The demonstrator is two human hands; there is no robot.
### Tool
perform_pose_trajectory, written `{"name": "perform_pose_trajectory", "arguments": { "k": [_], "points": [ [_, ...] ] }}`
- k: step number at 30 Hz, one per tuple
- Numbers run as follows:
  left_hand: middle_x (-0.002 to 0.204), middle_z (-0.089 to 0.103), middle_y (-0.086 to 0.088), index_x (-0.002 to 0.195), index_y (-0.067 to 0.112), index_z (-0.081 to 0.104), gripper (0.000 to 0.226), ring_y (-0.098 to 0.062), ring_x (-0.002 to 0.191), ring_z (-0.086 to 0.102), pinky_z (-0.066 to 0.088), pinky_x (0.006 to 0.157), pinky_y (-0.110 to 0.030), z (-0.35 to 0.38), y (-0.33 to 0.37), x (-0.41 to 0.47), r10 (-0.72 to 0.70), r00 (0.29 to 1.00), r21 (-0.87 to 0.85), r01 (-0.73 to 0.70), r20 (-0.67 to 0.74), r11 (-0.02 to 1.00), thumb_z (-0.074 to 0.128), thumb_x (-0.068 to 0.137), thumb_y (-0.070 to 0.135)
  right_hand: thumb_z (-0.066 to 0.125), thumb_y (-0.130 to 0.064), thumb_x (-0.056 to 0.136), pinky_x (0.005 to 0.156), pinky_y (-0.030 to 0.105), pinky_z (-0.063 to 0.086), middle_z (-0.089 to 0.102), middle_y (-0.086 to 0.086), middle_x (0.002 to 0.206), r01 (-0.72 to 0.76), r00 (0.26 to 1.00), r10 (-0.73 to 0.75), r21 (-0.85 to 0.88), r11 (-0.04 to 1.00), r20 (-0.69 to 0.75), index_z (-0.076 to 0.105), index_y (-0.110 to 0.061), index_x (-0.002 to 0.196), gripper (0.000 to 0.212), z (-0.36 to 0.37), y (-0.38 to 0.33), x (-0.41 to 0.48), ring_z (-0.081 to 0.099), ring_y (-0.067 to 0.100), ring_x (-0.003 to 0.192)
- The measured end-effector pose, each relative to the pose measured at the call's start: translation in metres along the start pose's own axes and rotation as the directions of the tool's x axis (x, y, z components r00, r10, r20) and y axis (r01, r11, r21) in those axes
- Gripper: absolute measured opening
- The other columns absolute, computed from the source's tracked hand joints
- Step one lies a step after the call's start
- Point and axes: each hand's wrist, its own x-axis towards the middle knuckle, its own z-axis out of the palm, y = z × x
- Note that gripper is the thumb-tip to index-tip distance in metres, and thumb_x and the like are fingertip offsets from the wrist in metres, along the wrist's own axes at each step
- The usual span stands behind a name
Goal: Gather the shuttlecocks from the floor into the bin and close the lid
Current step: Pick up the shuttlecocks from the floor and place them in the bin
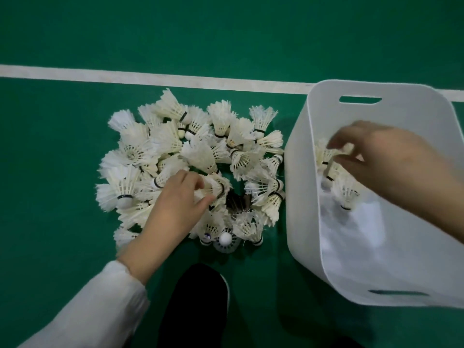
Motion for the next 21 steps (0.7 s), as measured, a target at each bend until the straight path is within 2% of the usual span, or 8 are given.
{"name": "perform_pose_trajectory", "arguments": {
  "k": [3,5,7,12,14,16,18,21],
  "points": [
    [0.098,0.056,-0.003,0.099,0.009,0.061,0.024,-0.023,0.096,0.051,0.038,0.082,-0.031,0.010,0.000,0.002,0.021,1.000,-0.003,-0.021,0.023,1.000,0.063,0.086,0.029,0.051,-0.019,0.090,0.071,0.026,0.037,0.056,-0.007,0.100,0.149,0.987,-0.156,0.159,0.976,0.034,0.060,-0.024,0.103,0.016,-0.006,-0.059,-0.003,0.057,0.017,0.089],
    [0.089,0.062,-0.009,0.085,0.005,0.064,0.015,-0.031,0.086,0.055,0.042,0.074,-0.036,0.015,-0.001,0.001,0.094,0.996,0.009,-0.094,-0.001,0.996,0.062,0.086,0.019,0.048,-0.013,0.092,0.076,0.029,0.045,0.057,-0.005,0.105,0.227,0.967,-0.244,0.186,0.956,0.074,0.060,-0.020,0.105,0.019,0.021,-0.091,-0.001,0.057,0.016,0.092],
    [0.083,0.062,-0.009,0.081,0.006,0.063,0.015,-0.029,0.081,0.055,0.040,0.069,-0.034,0.012,-0.003,-0.003,0.079,0.996,0.002,-0.079,-0.047,0.997,0.059,0.087,0.019,0.049,-0.004,0.087,0.080,0.036,0.049,0.056,0.001,0.111,0.287,0.944,-0.307,0.158,0.945,0.120,0.058,-0.015,0.108,0.025,0.061,-0.113,0.007,0.058,0.022,0.098],
    [0.078,0.055,-0.001,0.086,0.009,0.057,0.016,-0.018,0.075,0.047,0.026,0.060,-0.025,-0.017,-0.012,-0.013,-0.033,0.987,-0.188,0.002,-0.160,0.982,0.051,0.092,0.022,0.046,0.006,0.082,0.080,0.038,0.050,0.046,0.008,0.127,0.220,0.935,-0.259,0.178,0.959,0.241,0.052,-0.007,0.118,0.039,0.130,-0.129,0.030,0.056,0.029,0.101],
    [0.072,0.053,0.000,0.087,0.010,0.053,0.018,-0.013,0.061,0.044,0.030,0.053,-0.024,-0.035,-0.016,-0.017,-0.109,0.979,-0.275,0.058,-0.174,0.960,0.046,0.094,0.025,0.045,0.005,0.084,0.084,0.039,0.048,0.041,0.010,0.133,0.205,0.933,-0.244,0.170,0.964,0.263,0.049,-0.005,0.120,0.038,0.144,-0.131,0.036,0.052,0.031,0.107],
    [0.073,0.055,0.004,0.092,0.015,0.051,0.016,-0.018,0.050,0.044,0.036,0.047,-0.031,-0.052,-0.022,-0.019,-0.179,0.968,-0.363,0.106,-0.174,0.926,0.045,0.095,0.029,0.045,0.002,0.085,0.087,0.036,0.044,0.043,0.012,0.130,0.179,0.933,-0.218,0.154,0.972,0.286,0.048,-0.004,0.119,0.035,0.151,-0.132,0.042,0.048,0.031,0.110],
    [0.083,0.059,0.011,0.094,0.022,0.050,0.010,-0.025,0.052,0.055,0.044,0.049,-0.035,-0.067,-0.030,-0.018,-0.224,0.955,-0.400,0.131,-0.195,0.907,0.047,0.094,0.031,0.045,-0.003,0.086,0.087,0.033,0.040,0.049,0.014,0.122,0.155,0.942,-0.193,0.156,0.976,0.276,0.051,-0.004,0.115,0.030,0.155,-0.135,0.048,0.046,0.030,0.109],
    [0.090,0.061,0.012,0.094,0.024,0.051,0.007,-0.017,0.063,0.064,0.050,0.060,-0.032,-0.084,-0.044,-0.014,-0.217,0.946,-0.390,0.109,-0.242,0.914,0.050,0.094,0.030,0.048,-0.010,0.087,0.090,0.032,0.036,0.053,0.013,0.116,0.132,0.950,-0.180,0.195,0.972,0.254,0.056,-0.003,0.113,0.028,0.153,-0.139,0.053,0.046,0.029,0.108]
  ]
}}
